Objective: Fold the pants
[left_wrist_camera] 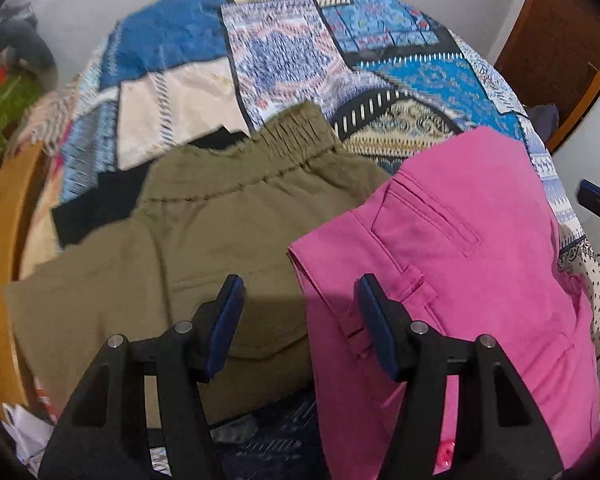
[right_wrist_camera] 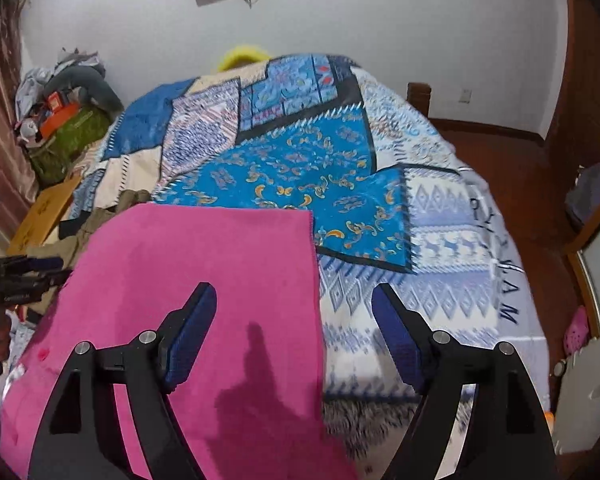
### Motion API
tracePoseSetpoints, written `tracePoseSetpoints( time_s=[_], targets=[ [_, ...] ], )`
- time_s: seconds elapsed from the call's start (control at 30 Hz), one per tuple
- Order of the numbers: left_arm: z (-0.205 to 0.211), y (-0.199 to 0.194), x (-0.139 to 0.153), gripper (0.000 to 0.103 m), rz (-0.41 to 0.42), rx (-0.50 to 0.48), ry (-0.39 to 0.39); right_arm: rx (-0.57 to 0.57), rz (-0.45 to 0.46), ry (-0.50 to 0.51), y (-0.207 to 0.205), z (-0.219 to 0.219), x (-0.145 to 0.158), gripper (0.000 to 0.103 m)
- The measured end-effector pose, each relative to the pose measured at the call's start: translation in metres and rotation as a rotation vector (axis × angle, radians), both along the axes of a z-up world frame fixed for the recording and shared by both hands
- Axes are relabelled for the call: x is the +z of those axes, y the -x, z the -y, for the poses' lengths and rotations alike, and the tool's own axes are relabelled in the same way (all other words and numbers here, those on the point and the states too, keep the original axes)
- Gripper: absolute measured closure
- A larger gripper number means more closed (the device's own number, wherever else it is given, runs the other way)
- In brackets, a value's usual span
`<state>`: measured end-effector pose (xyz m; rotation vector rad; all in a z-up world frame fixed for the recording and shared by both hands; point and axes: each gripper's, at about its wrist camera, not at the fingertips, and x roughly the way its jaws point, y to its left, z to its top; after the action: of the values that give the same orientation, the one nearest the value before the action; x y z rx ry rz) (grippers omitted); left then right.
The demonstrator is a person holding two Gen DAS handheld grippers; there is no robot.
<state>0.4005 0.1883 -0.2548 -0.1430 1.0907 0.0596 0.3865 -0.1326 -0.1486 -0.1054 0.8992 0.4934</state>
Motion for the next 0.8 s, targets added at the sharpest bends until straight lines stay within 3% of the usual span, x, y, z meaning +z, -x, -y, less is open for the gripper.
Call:
tracePoseSetpoints(
  time_s=[0.13,0.2,0.27,0.3,0.37,0.5,0.6,0.67,0.7,0.8],
  targets=[
    [-0.002,-0.004,-0.004,0.046,0.010,-0.016,0.030,0.009,-0.022,0.014,-0.021,-0.010,-0.013,0.026],
    [-0.003,-0.006,-0.005,0.054,0.010,-0.028,0.067,0.021,-0.031,0.023,-0.031,-0.016,-0.019,0.026],
    [-0.003,-0.007,-0.006,0.070,0.007,-0.045,0.111,0.023,-0.046,0.031,-0.041,-0.021,-0.026,0.029],
    [-0.002,-0.008,-0.006,0.073,0.006,-0.052,0.127,0.021,-0.052,0.032,-0.045,-0.023,-0.029,0.031],
    [0.002,-0.009,-0.005,0.076,0.014,-0.048,0.106,0.021,-0.077,0.022,-0.054,-0.028,-0.035,0.039],
    [0.009,-0.006,-0.003,0.081,0.045,-0.052,0.063,0.006,-0.087,-0.009,-0.063,-0.034,-0.038,0.041],
    [0.009,-0.006,-0.001,0.088,0.052,-0.030,0.050,0.002,-0.084,-0.024,-0.067,-0.037,-0.037,0.061],
    [0.008,-0.006,0.002,0.096,0.062,-0.020,0.043,0.008,-0.067,-0.022,-0.064,-0.042,-0.034,0.086],
    [0.007,-0.005,0.003,0.097,0.070,-0.015,0.032,0.015,-0.059,-0.008,-0.064,-0.046,-0.033,0.093],
    [0.016,0.002,0.020,0.100,0.134,-0.012,-0.043,0.029,-0.022,0.054,-0.057,-0.056,-0.028,0.099]
  ],
)
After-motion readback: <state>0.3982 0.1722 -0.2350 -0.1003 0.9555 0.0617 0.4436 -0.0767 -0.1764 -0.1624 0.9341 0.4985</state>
